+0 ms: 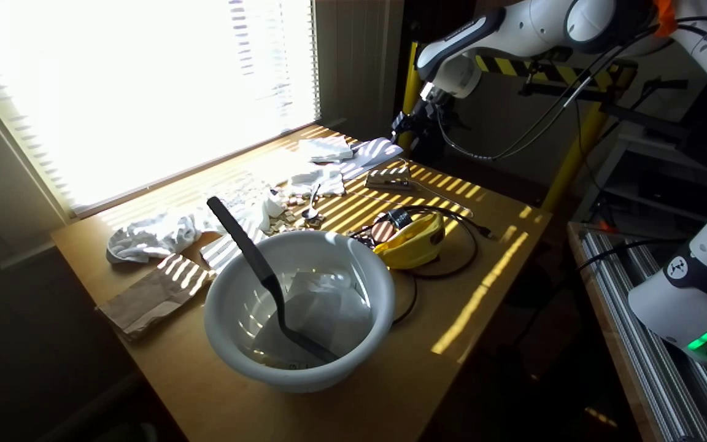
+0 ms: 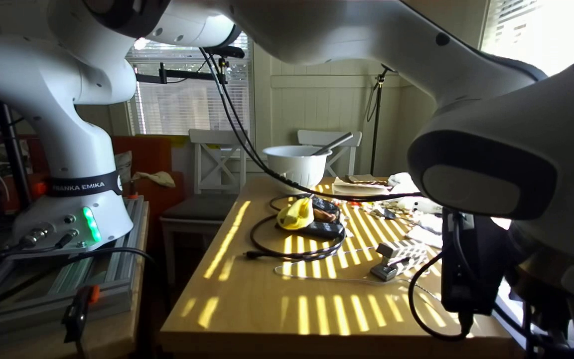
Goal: Turn the stapler, then pick up the paper from the table and staple it
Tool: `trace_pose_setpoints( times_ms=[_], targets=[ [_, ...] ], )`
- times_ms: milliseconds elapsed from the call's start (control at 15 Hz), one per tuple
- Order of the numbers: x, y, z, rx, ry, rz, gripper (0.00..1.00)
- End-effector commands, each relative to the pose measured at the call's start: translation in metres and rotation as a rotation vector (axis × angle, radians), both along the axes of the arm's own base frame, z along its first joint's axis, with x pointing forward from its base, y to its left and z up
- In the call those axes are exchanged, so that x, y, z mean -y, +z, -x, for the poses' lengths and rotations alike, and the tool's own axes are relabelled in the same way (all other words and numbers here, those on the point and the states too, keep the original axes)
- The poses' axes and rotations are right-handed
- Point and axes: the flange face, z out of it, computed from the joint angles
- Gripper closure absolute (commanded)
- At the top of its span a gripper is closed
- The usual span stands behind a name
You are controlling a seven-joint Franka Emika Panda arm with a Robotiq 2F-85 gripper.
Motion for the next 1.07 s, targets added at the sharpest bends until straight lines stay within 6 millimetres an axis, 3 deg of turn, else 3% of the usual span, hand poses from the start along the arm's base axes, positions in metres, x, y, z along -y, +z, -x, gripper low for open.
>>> trace_pose_setpoints(
  times_ms=[0, 400, 467, 533, 1000],
  targets=[
    [0.003, -0.015, -0.007, 0.034, 0.003, 0.003, 0.00],
    [0.011, -0.030, -0.012, 0.058, -0.047, 0.044, 0.00],
    [0.012, -0.031, -0.014, 0.063, -0.049, 0.046, 0.07],
    [0.012, -0.031, -0.015, 0.067, -0.052, 0.044, 0.26],
    [0.009, -0.029, -0.027, 0.096, -0.042, 0.009, 0.76]
  ],
)
